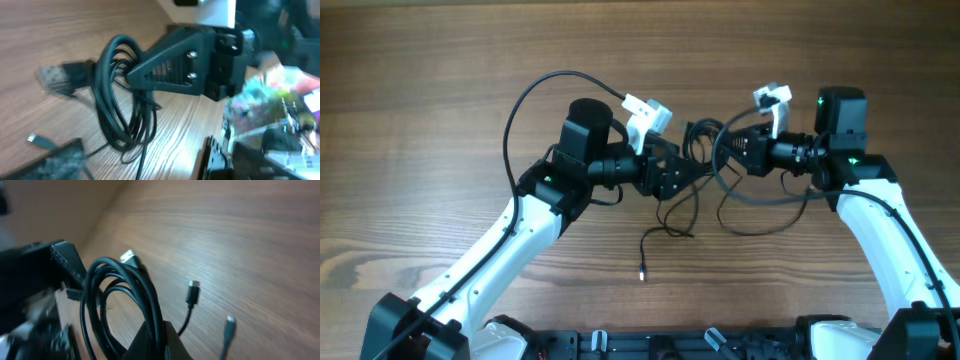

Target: Untangle cables

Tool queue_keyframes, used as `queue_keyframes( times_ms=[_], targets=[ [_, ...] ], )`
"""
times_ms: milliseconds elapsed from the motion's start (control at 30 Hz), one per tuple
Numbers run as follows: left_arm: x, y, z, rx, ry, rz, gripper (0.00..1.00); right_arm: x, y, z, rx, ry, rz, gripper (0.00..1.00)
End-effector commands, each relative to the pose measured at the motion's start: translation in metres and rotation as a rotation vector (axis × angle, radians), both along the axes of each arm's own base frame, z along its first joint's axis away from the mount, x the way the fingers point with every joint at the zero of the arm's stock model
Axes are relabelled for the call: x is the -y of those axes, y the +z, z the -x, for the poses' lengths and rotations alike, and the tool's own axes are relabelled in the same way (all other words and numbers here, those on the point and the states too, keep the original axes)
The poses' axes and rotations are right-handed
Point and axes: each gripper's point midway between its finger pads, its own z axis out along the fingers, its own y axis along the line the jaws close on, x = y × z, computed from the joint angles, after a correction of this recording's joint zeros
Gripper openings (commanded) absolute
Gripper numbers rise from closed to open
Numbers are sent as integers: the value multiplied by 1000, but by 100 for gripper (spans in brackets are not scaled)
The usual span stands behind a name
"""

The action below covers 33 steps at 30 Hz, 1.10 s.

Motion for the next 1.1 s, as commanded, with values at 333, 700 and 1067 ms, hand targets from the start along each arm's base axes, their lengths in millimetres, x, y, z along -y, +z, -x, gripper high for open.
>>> queue_keyframes(
  times_ms=[333,700,1067],
  targets=[
    [1,-11,-24,-97,309,-64,92,-1,-2,1,-233,-111,-117,4],
    [-2,-13,-36,-41,403,-98,67,-10,8,12,-227,-25,-172,4],
    [2,-36,-38,-83,393,-138,29,-15,17,17,-199,31,-207,4]
  ],
)
